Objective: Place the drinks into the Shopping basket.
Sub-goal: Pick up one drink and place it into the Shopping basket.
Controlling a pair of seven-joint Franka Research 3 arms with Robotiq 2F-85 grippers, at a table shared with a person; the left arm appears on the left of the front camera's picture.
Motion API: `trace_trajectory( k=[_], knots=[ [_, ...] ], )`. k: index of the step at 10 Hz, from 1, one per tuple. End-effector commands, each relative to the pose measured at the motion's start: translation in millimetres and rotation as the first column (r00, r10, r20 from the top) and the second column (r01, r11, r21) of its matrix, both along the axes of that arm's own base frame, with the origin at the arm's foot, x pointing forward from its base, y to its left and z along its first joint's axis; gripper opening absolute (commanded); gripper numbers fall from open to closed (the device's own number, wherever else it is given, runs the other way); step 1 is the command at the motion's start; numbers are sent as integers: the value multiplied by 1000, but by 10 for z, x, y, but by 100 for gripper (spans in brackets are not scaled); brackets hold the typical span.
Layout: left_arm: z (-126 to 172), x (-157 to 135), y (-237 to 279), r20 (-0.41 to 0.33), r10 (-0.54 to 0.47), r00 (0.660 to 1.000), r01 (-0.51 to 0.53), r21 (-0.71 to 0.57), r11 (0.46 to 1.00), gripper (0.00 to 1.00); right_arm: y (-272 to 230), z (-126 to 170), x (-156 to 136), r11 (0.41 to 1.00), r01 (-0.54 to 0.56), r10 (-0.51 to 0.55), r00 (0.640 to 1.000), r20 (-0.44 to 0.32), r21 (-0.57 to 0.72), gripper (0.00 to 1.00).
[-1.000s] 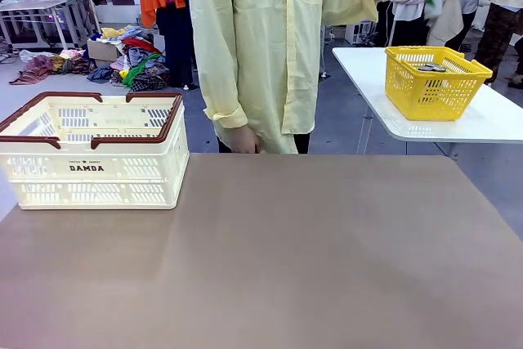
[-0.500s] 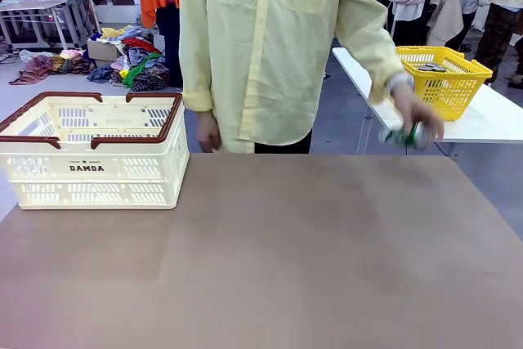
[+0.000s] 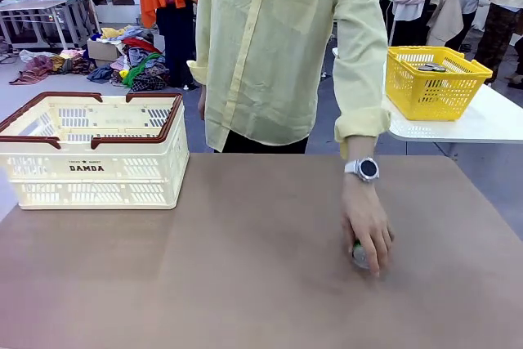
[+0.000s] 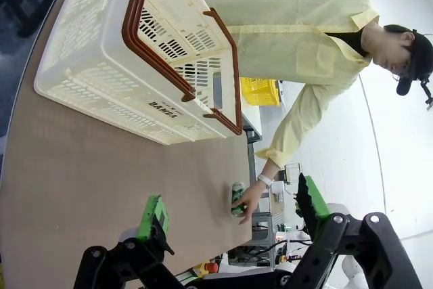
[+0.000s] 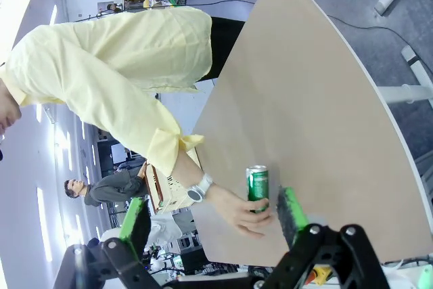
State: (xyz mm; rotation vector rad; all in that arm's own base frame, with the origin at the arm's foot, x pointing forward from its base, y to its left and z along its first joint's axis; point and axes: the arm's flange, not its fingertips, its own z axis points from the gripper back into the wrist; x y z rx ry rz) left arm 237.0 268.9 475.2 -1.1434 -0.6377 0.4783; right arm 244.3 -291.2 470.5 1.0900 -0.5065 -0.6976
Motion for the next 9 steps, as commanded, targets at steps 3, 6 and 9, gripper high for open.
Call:
trace_trajectory(
  k=[3,6,9],
  knots=[
    [12,8,21,25,-4,1000,4,-1,1000,100,-30,14,-8,1000,-11,11,1000,10,-7,100],
    [12,8,21,25,-4,1000,4,-1,1000,100,-30,14,-8,1000,-11,11,1000,10,-7,100],
    [12,8,21,25,-4,1000,4,-1,1000,100,-30,14,-8,1000,-11,11,1000,10,-7,100]
  ],
)
